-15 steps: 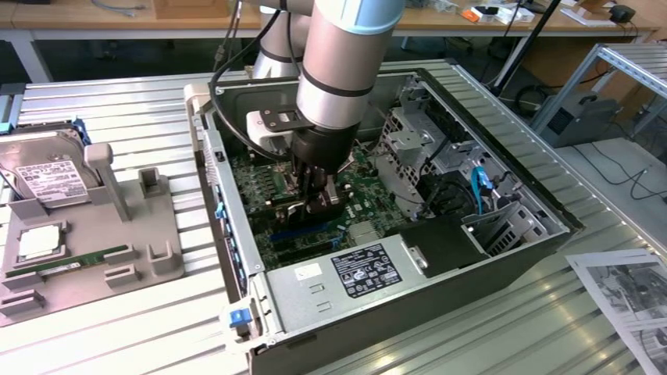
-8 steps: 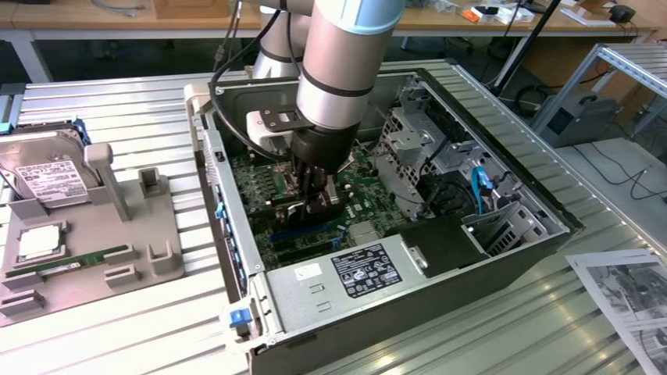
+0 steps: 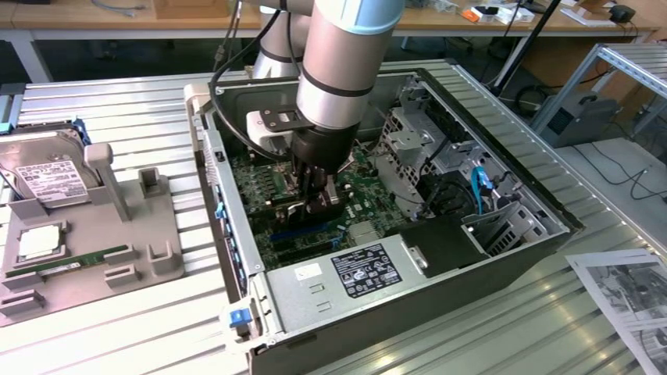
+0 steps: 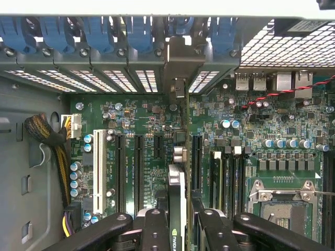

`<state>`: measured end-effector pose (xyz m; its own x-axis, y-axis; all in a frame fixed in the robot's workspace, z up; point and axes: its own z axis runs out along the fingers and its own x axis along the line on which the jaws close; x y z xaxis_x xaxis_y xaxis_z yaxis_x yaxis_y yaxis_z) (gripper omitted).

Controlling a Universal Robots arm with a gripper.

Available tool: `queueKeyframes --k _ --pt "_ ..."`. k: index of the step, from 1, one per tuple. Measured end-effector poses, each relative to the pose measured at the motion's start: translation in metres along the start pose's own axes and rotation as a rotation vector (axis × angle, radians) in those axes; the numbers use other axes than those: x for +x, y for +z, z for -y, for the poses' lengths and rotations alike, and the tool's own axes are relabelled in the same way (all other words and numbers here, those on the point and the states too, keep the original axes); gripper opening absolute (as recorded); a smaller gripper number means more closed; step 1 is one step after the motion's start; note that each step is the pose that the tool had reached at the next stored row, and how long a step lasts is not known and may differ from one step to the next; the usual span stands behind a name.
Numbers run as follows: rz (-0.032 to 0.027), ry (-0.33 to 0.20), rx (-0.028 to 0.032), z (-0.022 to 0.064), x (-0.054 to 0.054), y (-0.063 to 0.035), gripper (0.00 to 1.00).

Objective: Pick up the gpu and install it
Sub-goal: 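Insert the gpu into the slot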

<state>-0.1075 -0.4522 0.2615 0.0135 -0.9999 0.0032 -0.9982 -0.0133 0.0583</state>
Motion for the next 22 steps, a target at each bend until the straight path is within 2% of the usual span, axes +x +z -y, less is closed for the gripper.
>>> queueKeyframes --k 9,10,22 --pt "0.0008 0.0 0.0004 0.0 -0.0001 0.0004 0.28" --pt "0.0002 0.0 0.0001 0.0 0.0 0.0001 0.34" --pt "0.0001 0.0 0.0 0.0 0.0 0.0 0.34"
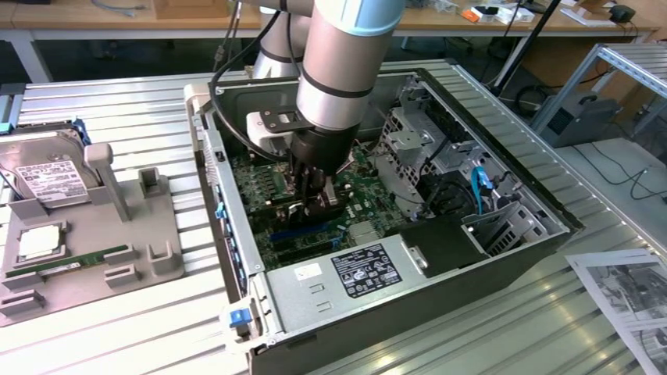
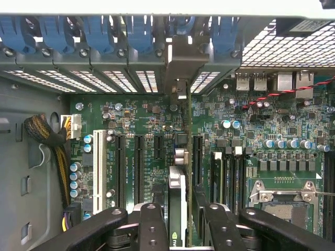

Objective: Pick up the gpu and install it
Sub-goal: 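Insert the gpu into the slot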

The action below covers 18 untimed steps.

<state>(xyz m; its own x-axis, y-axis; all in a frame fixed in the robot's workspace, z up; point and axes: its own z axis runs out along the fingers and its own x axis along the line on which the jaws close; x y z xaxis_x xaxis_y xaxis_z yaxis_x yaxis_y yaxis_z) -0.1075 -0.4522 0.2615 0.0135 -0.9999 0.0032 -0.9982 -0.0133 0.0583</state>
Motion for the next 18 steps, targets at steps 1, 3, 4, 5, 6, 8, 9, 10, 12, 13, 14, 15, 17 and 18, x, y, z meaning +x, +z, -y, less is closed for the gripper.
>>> queueKeyframes --k 1,3,4,5,6,8,9,10,12,13,14,15,17,18 --pt "0.0 0.0 0.0 0.0 0.0 0.0 0.34" --pt "0.0 0.0 0.0 0.0 0.0 0.0 0.34" --pt "0.0 0.0 0.0 0.0 0.0 0.0 0.34" --pt "0.0 0.0 0.0 0.0 0.0 0.0 0.34" --pt "0.0 0.0 0.0 0.0 0.0 0.0 0.34" --pt "0.0 0.0 0.0 0.0 0.0 0.0 0.27" --pt "0.0 0.0 0.0 0.0 0.0 0.0 0.27" --pt "0.0 0.0 0.0 0.0 0.0 0.0 0.27" --pt "0.0 0.0 -0.0001 0.0 0.0 0.0 0.27" --pt "0.0 0.0 0.0 0.0 0.0 0.0 0.27" --pt "0.0001 0.0 0.0 0.0 0.0 0.0 0.27" --pt "0.0001 0.0 0.0 -0.0002 0.0 -0.0024 0.27" --pt "0.0 0.0 0.0 -0.0005 0.0 -0.0077 0.27" --pt "0.0003 0.0 0.0001 -0.0004 0.0 -0.0077 0.27"
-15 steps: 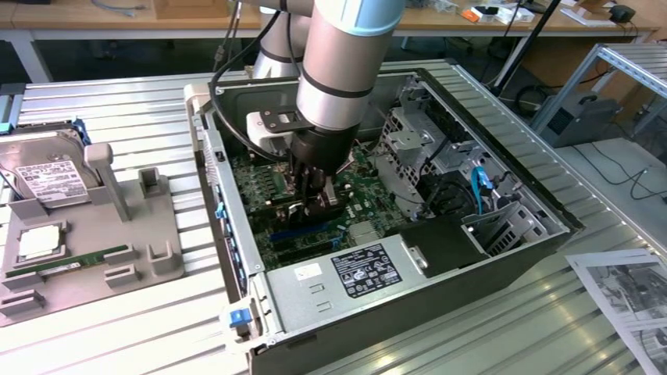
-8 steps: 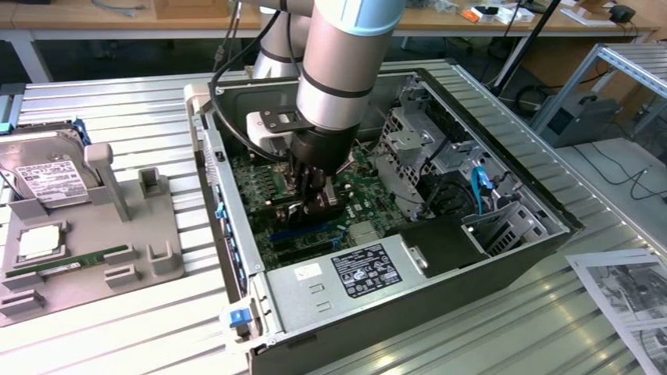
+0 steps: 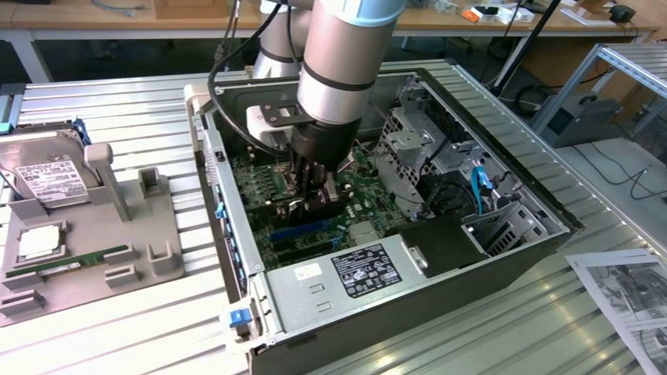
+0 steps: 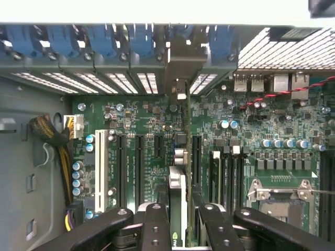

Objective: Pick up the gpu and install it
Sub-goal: 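Insert the gpu into the slot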

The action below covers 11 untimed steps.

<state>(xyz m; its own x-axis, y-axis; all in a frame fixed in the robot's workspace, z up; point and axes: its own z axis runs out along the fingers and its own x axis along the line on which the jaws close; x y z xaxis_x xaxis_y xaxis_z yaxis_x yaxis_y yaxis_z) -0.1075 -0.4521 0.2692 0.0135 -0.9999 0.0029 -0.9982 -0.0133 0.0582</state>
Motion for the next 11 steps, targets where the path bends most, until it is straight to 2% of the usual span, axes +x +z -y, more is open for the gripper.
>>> queueKeyframes --k 11 --pt "0.0007 0.0 0.0 -0.0001 0.0 0.0 0.27"
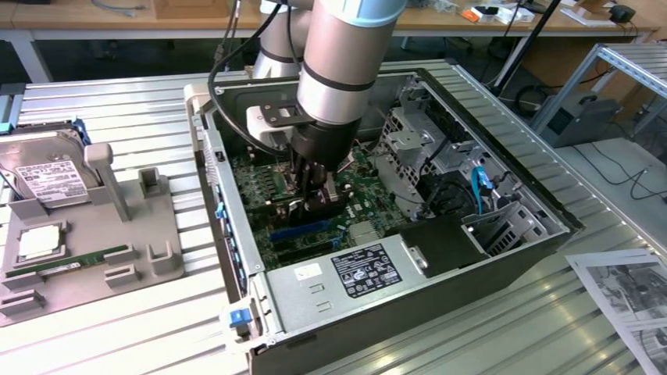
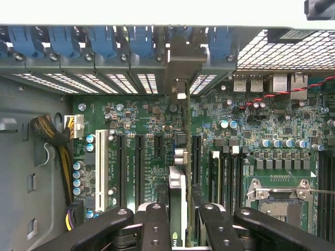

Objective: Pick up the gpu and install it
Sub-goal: 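Insert the gpu into the slot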

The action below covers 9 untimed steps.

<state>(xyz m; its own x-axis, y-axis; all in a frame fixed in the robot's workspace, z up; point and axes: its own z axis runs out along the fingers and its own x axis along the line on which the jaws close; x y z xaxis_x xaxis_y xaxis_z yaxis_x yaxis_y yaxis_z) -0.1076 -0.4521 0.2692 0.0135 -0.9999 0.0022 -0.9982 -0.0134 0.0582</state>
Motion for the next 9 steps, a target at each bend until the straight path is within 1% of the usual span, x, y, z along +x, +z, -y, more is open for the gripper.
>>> queueKeyframes --k 4,6,9 --pt "0.0003 0.0 0.0 -0.0002 0.0 0.0 0.27" --pt "0.0008 0.0 0.0002 -0.0039 0.0 0.0004 0.27" --pt "0.0008 0.0 0.0 -0.004 0.0 0.0004 0.27"
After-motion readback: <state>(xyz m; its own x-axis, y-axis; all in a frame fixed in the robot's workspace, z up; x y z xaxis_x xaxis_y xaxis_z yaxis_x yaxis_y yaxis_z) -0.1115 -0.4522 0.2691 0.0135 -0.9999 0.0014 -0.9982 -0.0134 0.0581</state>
